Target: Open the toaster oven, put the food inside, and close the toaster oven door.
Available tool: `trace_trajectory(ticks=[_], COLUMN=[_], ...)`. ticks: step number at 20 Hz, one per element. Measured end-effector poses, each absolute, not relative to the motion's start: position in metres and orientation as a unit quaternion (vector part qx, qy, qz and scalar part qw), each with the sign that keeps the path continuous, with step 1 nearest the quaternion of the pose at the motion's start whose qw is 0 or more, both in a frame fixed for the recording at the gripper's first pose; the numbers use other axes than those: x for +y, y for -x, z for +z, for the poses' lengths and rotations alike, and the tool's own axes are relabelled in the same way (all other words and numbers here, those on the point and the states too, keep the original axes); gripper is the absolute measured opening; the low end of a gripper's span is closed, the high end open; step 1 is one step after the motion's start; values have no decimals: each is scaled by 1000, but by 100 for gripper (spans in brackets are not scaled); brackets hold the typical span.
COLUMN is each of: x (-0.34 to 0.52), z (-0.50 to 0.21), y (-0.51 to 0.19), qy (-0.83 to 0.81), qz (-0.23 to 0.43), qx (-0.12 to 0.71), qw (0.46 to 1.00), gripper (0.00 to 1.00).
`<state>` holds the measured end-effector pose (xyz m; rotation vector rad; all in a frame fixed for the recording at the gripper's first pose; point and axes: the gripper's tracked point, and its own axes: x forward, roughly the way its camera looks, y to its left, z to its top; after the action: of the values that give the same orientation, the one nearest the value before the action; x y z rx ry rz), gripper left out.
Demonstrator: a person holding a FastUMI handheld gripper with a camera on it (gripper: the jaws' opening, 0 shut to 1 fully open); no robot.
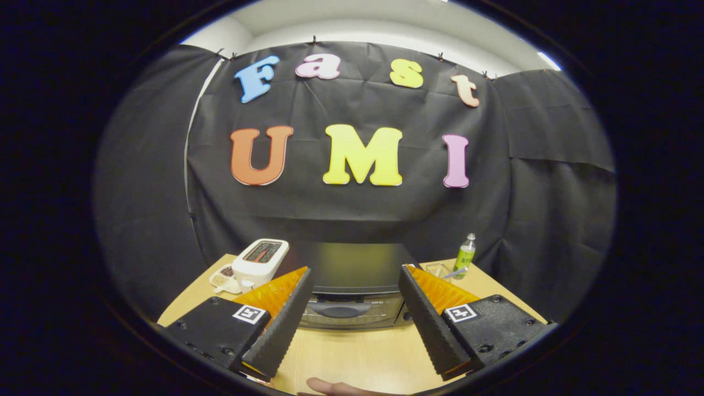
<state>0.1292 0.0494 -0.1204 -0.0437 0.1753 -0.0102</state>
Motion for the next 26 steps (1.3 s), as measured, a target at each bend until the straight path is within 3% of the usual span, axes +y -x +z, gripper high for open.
trace_trajectory(ticks=[6,15,26], x=[58,62,55], z=[-195,-231,-260], y=[-187,-222,-158], qy=[-14,-29,-3], qz=[-2,7,1], qx=[190,203,229], qw=[982,979,973], gripper=[100,100,100])
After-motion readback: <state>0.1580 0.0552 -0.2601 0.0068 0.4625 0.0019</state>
